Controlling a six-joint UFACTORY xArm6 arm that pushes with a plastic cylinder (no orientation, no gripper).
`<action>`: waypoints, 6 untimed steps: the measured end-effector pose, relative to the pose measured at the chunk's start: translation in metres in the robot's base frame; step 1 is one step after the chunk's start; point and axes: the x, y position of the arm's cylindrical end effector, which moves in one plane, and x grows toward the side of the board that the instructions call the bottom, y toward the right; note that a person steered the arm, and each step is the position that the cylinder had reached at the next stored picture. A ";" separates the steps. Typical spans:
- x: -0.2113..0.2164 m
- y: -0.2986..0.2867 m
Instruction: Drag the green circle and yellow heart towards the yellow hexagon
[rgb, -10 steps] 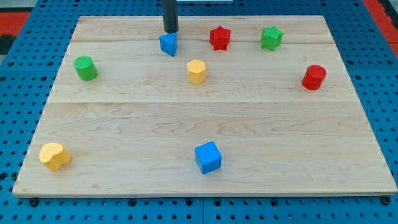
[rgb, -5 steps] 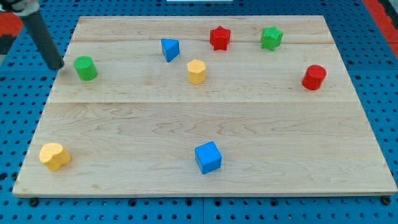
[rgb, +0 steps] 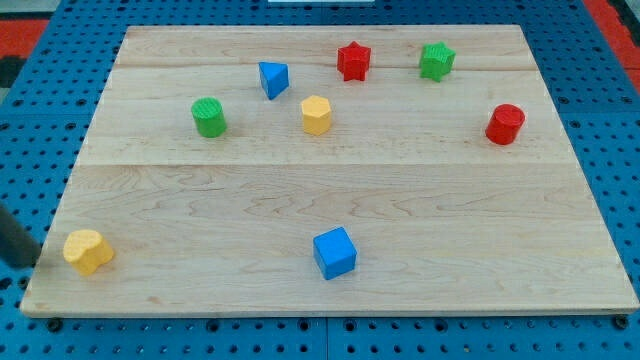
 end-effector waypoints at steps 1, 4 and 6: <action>-0.002 0.062; -0.083 0.103; -0.103 0.138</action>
